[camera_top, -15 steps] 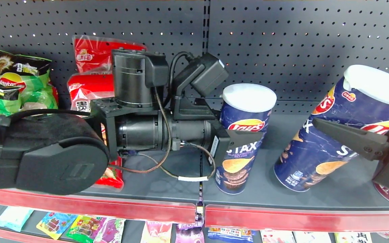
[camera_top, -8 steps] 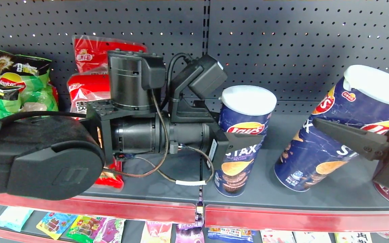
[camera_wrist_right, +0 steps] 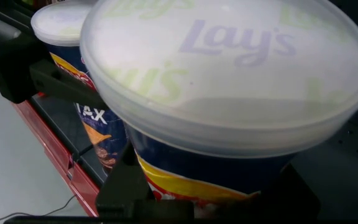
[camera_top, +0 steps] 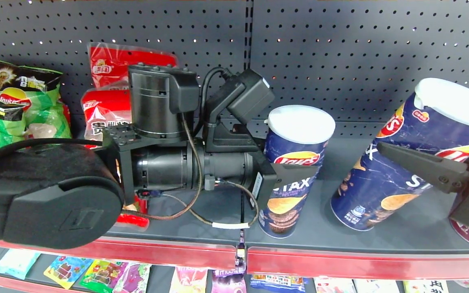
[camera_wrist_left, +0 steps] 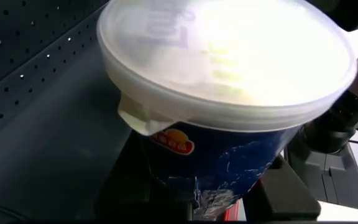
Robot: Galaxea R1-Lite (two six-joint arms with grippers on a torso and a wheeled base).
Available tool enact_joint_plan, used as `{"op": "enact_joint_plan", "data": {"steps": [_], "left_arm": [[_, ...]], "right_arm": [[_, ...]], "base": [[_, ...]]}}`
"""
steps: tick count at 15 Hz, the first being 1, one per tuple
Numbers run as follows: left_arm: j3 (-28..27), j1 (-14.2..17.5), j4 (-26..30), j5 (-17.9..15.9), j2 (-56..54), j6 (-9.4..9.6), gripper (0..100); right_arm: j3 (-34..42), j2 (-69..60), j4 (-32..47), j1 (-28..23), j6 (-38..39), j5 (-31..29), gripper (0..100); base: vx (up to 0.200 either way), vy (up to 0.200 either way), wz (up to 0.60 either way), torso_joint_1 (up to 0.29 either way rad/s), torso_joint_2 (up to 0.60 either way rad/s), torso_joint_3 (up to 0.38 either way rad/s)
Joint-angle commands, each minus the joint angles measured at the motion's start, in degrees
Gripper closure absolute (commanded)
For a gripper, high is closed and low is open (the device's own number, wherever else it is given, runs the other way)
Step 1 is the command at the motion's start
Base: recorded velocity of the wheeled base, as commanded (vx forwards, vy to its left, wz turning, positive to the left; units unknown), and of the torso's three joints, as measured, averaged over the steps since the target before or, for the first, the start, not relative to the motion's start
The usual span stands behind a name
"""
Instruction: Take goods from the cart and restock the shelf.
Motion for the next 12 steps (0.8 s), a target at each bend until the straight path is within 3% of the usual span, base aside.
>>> {"op": "enact_joint_plan", "data": {"steps": [1,7,9,12], "left_arm": [[0.68,0.03,-0.73,0.13,0.18,-0.01,0],[1.29,0.29,-2.14,1.36,-0.26,0.17,0],[3.14,0.38,-3.72,3.47,-1.23,0.08,0],[8.67,0.82,-4.60,3.64,-4.48,0.08,0]], "right_arm": [[0.04,0.09,-0.03,0.00,-0.04,0.02,100],[0.04,0.35,-0.03,0.00,-0.04,0.02,100],[0.04,0.35,-0.03,0.00,0.05,0.02,100],[-0.05,0.71,-0.03,0.00,-0.04,0.02,100]], "base": [[0.000,0.000,0.00,0.000,0.00,0.000],[0.000,0.000,0.00,0.000,0.00,0.000],[0.000,0.000,0.00,0.000,0.00,0.000],[0.000,0.000,0.00,0.000,0.00,0.000]]}}
